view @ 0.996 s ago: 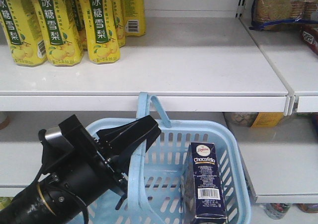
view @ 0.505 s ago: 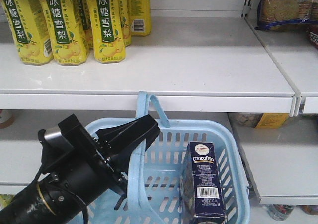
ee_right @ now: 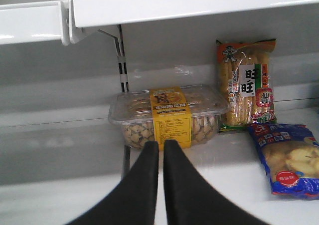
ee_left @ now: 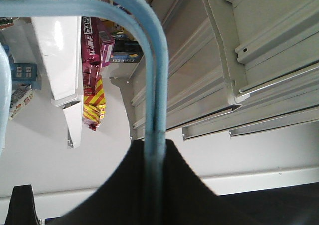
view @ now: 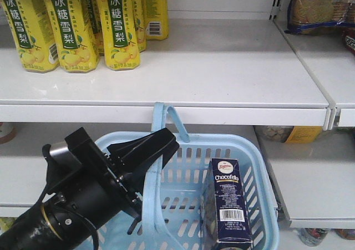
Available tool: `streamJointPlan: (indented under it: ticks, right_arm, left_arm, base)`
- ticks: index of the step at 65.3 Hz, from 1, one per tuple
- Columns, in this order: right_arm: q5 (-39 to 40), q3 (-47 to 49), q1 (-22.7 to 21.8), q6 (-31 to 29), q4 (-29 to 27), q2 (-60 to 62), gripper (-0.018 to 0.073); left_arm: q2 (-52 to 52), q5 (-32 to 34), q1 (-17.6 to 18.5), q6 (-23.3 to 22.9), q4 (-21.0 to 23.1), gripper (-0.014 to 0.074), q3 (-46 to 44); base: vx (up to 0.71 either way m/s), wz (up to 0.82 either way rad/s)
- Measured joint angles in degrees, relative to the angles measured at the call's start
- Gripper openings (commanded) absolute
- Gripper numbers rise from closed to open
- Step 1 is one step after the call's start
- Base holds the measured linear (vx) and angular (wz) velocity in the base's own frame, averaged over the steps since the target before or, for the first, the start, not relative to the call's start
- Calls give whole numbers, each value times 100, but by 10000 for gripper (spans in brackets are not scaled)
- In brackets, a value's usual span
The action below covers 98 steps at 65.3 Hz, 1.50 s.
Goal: Left arm holds basket, right arm returns cookies
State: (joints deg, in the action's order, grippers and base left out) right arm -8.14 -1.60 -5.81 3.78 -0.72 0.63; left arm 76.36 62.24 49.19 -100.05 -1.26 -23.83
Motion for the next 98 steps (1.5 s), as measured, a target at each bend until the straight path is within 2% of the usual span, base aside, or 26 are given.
streamJointPlan:
  ticks: [83, 98]
  right_arm:
    - [2, 0, 0, 0, -6, 0, -6]
    - [503, 0, 0, 0, -207, 0, -6]
  left_arm:
    - [0, 0, 0, 0, 0, -3, 0]
    - [0, 0, 0, 0, 0, -3, 0]
  base:
    - [0, 0]
    - [0, 0]
